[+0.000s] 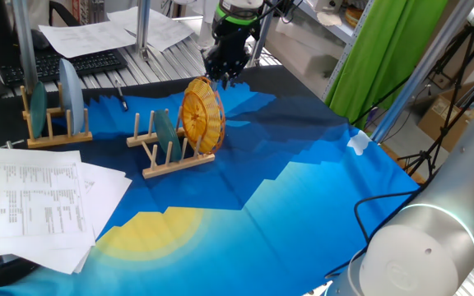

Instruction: Take the dish off the dish rack

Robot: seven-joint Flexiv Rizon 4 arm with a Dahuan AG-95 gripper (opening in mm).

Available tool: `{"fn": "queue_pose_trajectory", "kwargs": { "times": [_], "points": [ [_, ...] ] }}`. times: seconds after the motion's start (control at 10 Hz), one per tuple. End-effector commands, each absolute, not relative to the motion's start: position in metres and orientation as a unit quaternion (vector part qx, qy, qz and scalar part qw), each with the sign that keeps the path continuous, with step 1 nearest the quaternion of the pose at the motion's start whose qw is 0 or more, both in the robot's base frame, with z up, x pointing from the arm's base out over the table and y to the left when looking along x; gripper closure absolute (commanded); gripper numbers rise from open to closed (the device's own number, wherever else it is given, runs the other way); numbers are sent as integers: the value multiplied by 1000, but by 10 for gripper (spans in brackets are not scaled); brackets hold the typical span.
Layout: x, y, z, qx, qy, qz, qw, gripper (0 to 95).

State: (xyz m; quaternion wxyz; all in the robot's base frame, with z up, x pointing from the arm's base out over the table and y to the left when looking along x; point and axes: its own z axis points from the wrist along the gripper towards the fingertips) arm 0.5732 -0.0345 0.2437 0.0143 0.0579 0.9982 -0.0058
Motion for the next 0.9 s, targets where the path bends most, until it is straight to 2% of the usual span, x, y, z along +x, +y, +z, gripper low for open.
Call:
{"fn": "queue_pose_trajectory", "kwargs": {
  "times": [0.1, 0.9],
  "points": [
    [577, -41, 237, 51, 999, -6, 18, 570],
    [619, -49, 216, 57, 998, 2, 19, 570]
  ]
}}
